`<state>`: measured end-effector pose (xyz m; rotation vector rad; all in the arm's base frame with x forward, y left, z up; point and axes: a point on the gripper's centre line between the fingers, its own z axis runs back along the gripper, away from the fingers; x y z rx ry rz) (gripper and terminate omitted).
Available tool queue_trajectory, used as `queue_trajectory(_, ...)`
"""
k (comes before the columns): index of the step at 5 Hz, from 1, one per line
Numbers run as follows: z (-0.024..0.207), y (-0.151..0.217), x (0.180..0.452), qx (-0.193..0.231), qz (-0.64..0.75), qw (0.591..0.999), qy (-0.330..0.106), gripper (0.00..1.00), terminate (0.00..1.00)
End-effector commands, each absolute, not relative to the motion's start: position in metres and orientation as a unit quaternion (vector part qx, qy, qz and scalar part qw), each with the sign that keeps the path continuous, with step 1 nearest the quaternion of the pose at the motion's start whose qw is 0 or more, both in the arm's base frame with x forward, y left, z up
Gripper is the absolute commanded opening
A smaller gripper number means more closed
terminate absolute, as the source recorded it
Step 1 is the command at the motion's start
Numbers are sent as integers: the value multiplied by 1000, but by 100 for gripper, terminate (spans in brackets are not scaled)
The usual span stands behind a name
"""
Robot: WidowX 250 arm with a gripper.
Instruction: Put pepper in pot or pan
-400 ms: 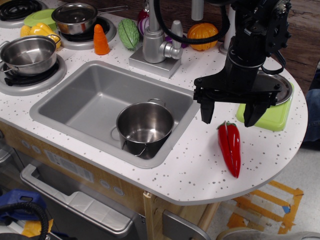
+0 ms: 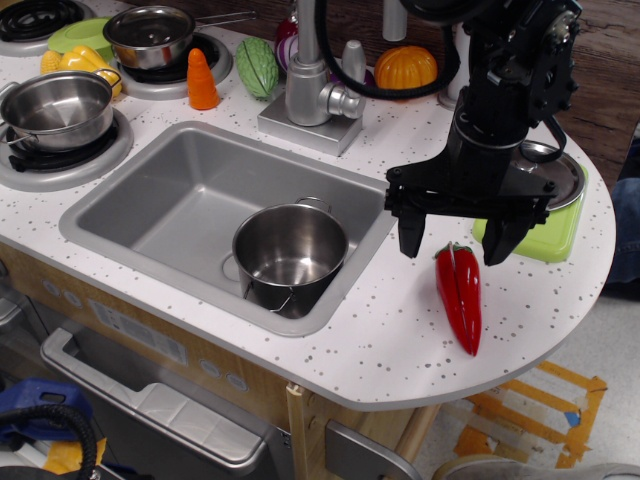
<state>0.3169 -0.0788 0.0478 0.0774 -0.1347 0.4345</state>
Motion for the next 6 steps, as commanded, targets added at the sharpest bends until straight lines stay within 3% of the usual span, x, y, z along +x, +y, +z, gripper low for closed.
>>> queue_trajectory(1, 52, -81, 327, 27, 218, 972, -89, 100, 0)
queue_trajectory(3, 26, -85, 328, 36, 231, 964, -123, 100, 0)
queue_trajectory(5, 15, -83, 326, 35, 234, 962, -134, 100, 0)
queue_trajectory(6, 22, -82, 328, 53, 227, 964, -126, 0, 0)
